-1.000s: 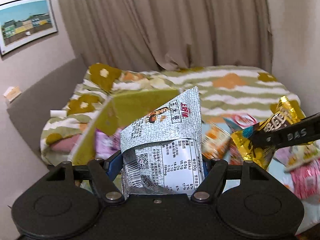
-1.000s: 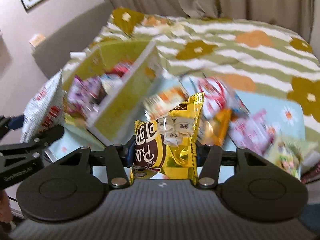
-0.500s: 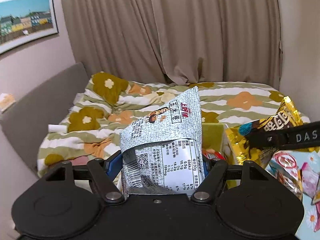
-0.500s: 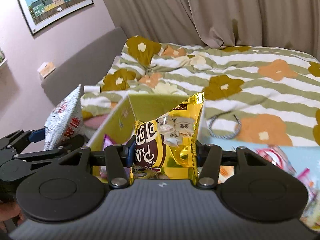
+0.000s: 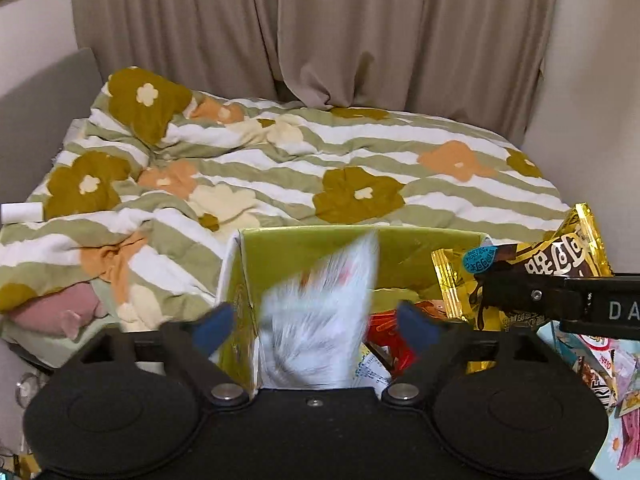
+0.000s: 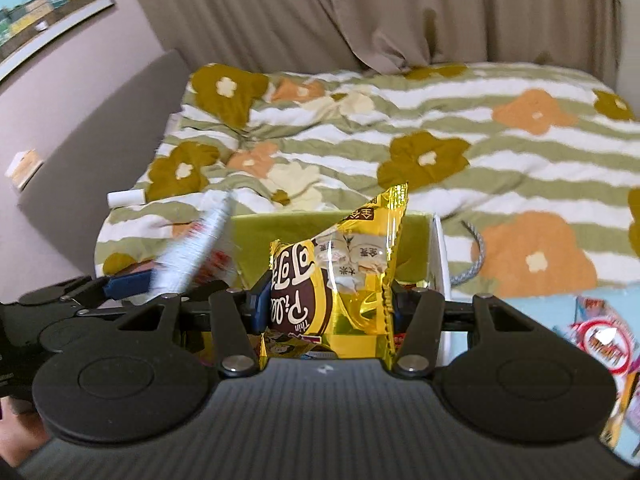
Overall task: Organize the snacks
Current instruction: 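Open left tool to drop the white bag while right tool drops the yellow bag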
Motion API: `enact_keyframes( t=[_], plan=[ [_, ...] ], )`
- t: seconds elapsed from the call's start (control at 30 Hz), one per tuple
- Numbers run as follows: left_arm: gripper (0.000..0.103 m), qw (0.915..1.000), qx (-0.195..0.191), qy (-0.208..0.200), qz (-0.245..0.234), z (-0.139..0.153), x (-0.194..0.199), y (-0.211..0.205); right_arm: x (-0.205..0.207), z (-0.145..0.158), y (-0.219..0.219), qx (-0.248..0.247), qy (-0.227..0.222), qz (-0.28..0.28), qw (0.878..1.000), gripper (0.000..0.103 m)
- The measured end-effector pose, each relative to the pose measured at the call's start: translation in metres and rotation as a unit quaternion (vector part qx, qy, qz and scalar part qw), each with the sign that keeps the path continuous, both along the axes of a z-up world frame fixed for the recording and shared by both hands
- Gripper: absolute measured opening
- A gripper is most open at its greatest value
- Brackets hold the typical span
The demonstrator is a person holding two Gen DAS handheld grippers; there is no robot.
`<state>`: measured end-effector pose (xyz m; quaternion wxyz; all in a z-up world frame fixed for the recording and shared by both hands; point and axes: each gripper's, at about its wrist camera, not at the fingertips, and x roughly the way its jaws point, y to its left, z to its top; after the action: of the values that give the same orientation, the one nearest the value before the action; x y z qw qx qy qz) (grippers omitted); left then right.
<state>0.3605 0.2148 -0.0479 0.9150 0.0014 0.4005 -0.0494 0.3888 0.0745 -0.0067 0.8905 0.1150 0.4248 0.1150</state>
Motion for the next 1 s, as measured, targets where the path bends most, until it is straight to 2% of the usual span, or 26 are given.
enact_keyframes(
  t=[0.23,0.63,0.73,0.77,0.8,1.0],
  plan=[
    [0.1,0.9999,-0.001,0.006,-0.014,-0.008,-0.013,0.008,0.009,-0.016,0.004,-0.009,0.024,-0.014,1.0,0.067],
    [0.1,0.9993,-0.006,-0.003,0.038,0.008,-0.042,0.02,0.026,-0.013,0.01,0.013,0.024,0.0,1.0,0.069],
    [0.1,0.9987,-0.001,-0.004,0.051,0.01,-0.046,0.02,0.035,-0.016,0.012,0.022,0.017,-0.003,1.0,0.079],
    [0.1,0.9986,-0.001,-0.004,0.053,0.01,-0.047,0.021,0.037,-0.018,0.013,0.024,0.016,-0.002,1.0,0.097],
    [0.1,0.9985,0.0,-0.003,0.055,0.009,-0.048,0.021,0.037,-0.019,0.013,0.029,0.015,-0.001,0.999,0.103],
    [0.1,0.998,-0.002,0.006,0.064,0.004,-0.055,0.019,0.029,-0.026,0.003,0.043,0.017,-0.002,0.999,0.103]
  ],
)
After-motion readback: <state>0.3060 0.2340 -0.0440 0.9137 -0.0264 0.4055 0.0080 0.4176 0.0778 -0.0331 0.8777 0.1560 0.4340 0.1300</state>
